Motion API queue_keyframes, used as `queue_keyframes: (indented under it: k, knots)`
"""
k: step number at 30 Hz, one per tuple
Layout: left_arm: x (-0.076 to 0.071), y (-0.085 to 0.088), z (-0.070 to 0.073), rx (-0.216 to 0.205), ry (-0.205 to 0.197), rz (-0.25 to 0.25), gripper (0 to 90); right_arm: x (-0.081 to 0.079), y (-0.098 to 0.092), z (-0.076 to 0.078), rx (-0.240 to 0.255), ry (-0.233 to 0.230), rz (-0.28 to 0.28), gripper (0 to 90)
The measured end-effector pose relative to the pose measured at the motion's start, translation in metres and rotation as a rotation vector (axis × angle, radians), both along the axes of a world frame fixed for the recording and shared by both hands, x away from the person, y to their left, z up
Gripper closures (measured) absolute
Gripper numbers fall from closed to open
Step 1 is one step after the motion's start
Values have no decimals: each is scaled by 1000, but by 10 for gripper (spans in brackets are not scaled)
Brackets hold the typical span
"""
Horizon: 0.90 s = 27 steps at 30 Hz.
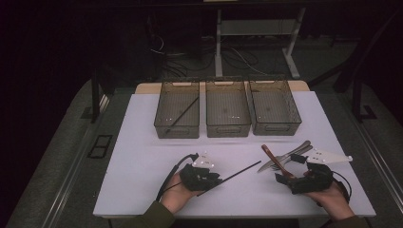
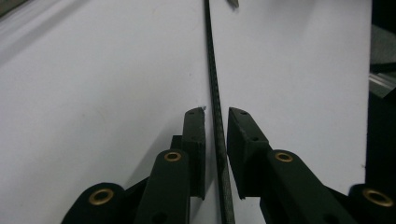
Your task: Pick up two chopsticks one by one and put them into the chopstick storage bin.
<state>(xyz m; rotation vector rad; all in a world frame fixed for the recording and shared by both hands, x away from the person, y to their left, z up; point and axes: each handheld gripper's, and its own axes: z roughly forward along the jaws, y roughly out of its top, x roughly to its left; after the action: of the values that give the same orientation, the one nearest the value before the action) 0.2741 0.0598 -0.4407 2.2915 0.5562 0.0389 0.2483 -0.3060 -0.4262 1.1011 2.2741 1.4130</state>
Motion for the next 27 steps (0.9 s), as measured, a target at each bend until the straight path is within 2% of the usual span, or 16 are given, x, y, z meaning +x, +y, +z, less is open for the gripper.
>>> queue_keyframes:
  k: [5,9,12,15,23,27]
  knots:
    - [-1,-2,-3,25,-1,-14,794,0,0,0,3,1,-1,9]
    - [-2,-3,-5,25,4,-11,808,0,1,-1,-1,6,1,9]
    - [-2,-4,-6,34,-19,-15,827,1,1,-1,-2,6,4,9]
    - [-3,-4,-5,42,-22,-13,844,0,2,-4,-1,14,2,9]
    - [-5,-6,-4,60,-37,-12,853,3,10,-11,-31,21,15,9]
    - [-4,-5,-4,53,-31,-11,855,5,15,-14,-38,31,19,9]
